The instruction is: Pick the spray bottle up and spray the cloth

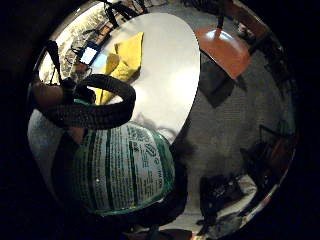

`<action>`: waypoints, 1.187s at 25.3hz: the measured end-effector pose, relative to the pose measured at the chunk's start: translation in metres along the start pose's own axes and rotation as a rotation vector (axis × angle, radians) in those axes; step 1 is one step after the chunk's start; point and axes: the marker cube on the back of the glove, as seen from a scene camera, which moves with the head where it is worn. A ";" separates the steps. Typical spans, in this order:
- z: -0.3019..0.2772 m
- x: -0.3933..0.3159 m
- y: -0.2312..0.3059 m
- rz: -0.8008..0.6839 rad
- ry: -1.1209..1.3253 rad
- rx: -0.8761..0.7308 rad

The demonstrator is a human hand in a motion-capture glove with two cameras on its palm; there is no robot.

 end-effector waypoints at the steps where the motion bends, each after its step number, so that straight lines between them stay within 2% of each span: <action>1: 0.001 0.000 -0.002 0.012 0.027 -0.027; 14: 0.010 0.012 -0.014 0.167 0.284 -0.249; 30: 0.016 0.020 -0.009 0.201 0.336 -0.331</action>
